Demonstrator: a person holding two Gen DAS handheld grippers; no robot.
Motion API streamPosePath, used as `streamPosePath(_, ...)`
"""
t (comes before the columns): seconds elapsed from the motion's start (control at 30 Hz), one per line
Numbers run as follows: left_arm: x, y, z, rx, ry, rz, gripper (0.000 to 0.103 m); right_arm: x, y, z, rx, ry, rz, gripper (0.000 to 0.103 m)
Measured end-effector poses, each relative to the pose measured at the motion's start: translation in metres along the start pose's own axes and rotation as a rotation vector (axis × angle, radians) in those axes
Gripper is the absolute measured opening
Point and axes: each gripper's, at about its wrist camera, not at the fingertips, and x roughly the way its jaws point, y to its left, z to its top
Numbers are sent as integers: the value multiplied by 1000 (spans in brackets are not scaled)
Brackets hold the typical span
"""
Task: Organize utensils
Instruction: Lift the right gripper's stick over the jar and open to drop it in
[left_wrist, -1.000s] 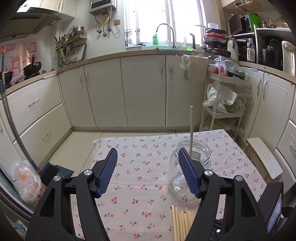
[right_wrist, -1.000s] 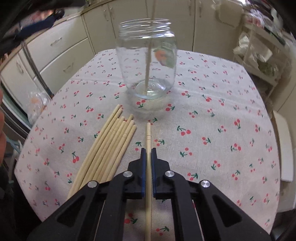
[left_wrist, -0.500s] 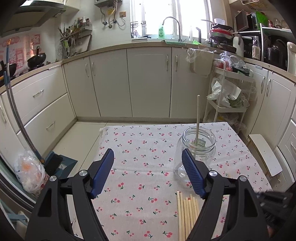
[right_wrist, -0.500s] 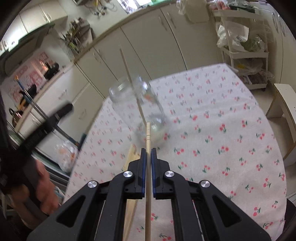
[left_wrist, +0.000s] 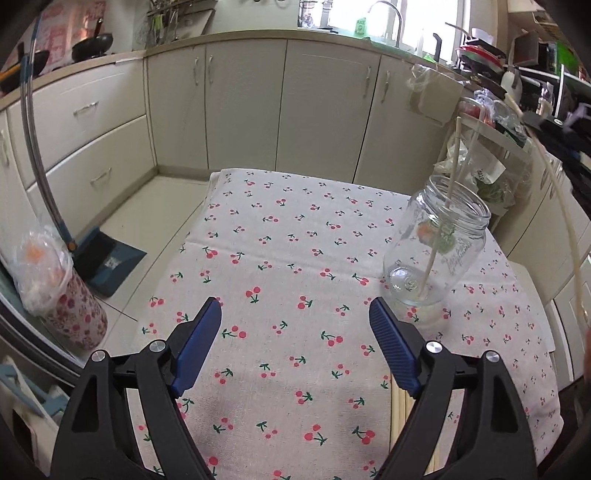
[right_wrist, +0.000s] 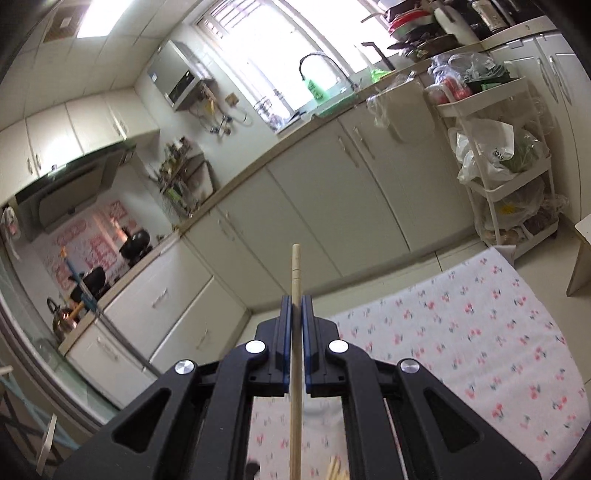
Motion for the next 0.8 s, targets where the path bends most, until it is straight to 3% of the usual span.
streamPosePath(0.27,7,1,-2,-22,12,-26,79,45,0,28,29,-196,-78,6)
streamPosePath(0.47,14,5,-4,-46,35,-38,80,81,-1,26,-23,-145,-134,6)
streamPosePath(0.8,15,8,-2,-63,41,-40,81,81,0,4,-110,-83,-155,6)
